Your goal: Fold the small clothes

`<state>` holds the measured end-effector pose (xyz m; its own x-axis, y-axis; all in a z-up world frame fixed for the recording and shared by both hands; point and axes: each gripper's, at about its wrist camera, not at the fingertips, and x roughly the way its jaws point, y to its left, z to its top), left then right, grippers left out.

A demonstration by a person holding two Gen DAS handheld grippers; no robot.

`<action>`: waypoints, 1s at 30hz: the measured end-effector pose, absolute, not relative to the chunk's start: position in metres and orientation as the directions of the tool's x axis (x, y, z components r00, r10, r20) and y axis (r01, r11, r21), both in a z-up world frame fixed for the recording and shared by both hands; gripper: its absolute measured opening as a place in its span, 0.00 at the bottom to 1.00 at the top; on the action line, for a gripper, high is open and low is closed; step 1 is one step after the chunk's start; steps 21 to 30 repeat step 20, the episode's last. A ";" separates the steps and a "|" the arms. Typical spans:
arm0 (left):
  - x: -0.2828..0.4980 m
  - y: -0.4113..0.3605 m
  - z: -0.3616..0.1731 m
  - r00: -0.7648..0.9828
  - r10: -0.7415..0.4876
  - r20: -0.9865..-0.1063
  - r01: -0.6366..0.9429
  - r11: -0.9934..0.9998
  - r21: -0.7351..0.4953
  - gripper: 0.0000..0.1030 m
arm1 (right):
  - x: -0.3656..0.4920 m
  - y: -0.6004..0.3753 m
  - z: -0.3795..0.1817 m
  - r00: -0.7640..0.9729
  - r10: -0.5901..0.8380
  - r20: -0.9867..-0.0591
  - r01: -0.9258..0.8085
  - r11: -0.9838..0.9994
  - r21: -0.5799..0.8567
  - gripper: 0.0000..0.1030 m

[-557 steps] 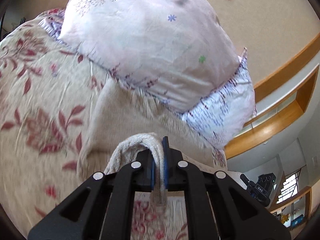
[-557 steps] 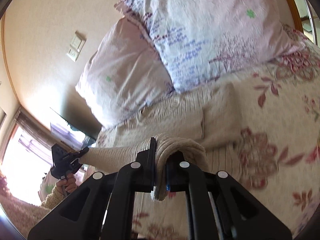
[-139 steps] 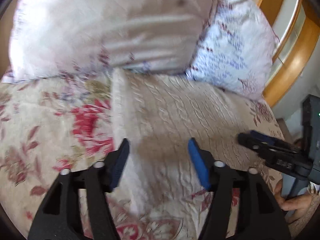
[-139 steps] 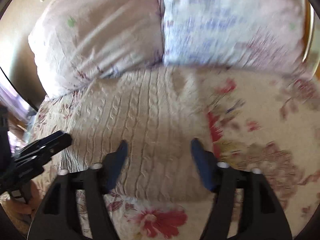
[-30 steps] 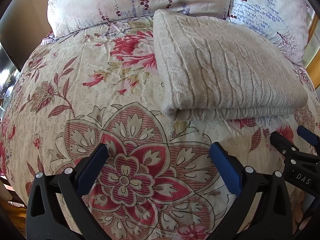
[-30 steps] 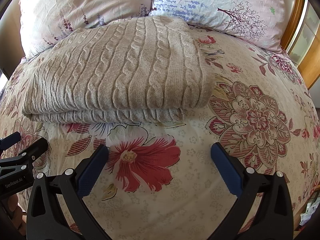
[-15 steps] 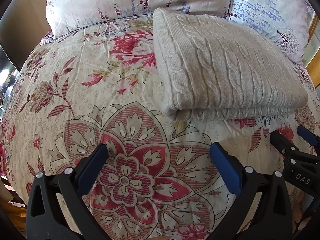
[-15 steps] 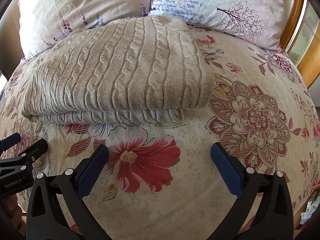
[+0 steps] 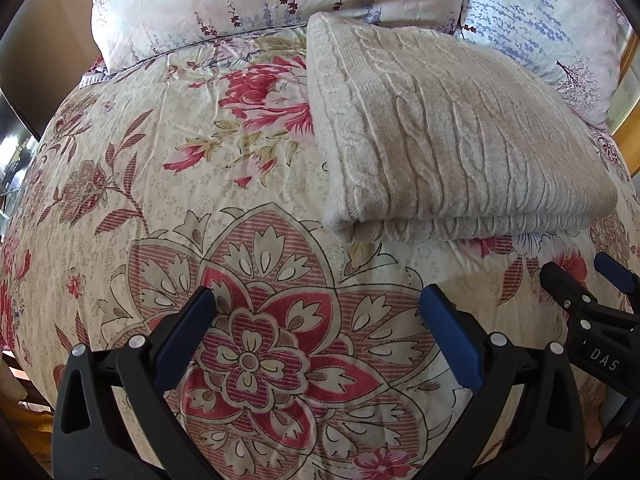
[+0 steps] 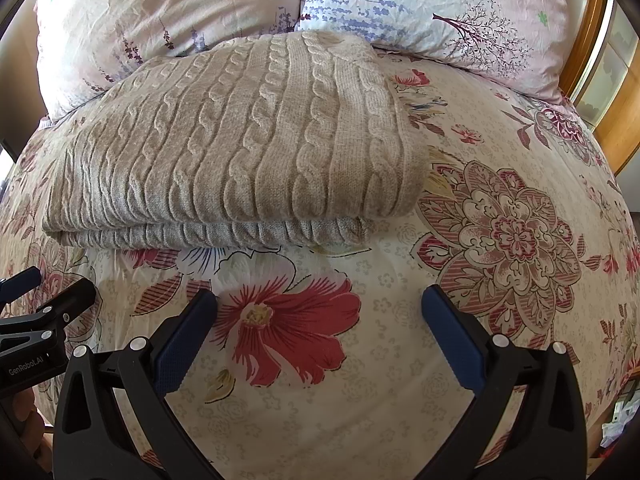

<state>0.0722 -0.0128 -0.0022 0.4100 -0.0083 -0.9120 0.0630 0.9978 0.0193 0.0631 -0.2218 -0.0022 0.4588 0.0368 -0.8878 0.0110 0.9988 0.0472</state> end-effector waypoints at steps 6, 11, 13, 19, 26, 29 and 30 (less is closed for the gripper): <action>0.072 -0.013 -0.002 0.410 -0.009 -0.912 0.064 0.998 0.019 0.98 | 0.064 -0.222 -0.002 0.458 0.037 -0.888 0.010 0.999 0.047 0.99; 0.072 -0.013 -0.002 0.409 -0.009 -0.912 0.065 0.998 0.019 0.98 | 0.065 -0.222 -0.002 0.458 0.038 -0.888 0.008 0.999 0.047 0.99; 0.073 -0.013 -0.002 0.409 -0.009 -0.912 0.066 0.998 0.020 0.98 | 0.064 -0.222 -0.002 0.458 0.038 -0.888 0.008 0.999 0.047 0.99; 0.073 -0.012 -0.002 0.409 -0.010 -0.912 0.067 0.998 0.019 0.98 | 0.065 -0.222 -0.002 0.458 0.039 -0.888 0.006 0.999 0.047 0.99; 0.073 -0.012 -0.002 0.409 -0.010 -0.913 0.068 0.998 0.020 0.98 | 0.065 -0.222 -0.002 0.458 0.039 -0.888 0.006 0.999 0.047 0.99; 0.073 -0.012 -0.002 0.409 -0.010 -0.913 0.068 0.998 0.020 0.98 | 0.065 -0.222 -0.002 0.458 0.039 -0.888 0.006 0.999 0.047 0.99; 0.073 -0.012 -0.002 0.409 -0.010 -0.913 0.068 0.998 0.020 0.98 | 0.065 -0.222 -0.002 0.458 0.039 -0.888 0.006 0.999 0.047 0.99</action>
